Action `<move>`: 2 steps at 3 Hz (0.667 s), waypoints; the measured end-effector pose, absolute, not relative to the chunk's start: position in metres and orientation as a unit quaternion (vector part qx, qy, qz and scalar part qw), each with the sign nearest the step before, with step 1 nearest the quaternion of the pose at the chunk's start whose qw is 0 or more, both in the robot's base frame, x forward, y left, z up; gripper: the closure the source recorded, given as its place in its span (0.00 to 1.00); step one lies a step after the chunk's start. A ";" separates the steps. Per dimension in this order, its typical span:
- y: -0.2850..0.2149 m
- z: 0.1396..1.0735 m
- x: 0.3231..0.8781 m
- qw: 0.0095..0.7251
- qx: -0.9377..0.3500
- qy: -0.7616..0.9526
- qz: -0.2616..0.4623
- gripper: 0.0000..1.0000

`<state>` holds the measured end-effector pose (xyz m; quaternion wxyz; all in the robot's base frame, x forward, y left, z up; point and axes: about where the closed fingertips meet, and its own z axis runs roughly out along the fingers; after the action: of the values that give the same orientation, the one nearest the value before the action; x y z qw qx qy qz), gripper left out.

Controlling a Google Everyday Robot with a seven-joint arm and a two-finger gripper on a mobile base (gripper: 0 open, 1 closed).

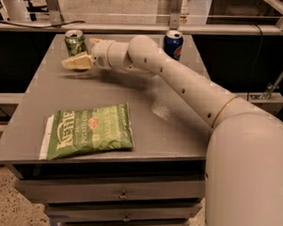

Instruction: Pick green can

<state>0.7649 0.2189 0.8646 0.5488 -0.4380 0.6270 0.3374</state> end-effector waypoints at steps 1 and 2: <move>0.214 0.860 0.754 0.549 -0.430 0.627 0.347 0.41; 0.215 0.870 0.720 0.544 -0.433 0.614 0.374 0.64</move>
Offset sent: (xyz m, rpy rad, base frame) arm -0.0906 -0.0059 0.0203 0.1080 0.0458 0.1107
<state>0.7203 0.2147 0.8695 0.5440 -0.4330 0.6139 0.3738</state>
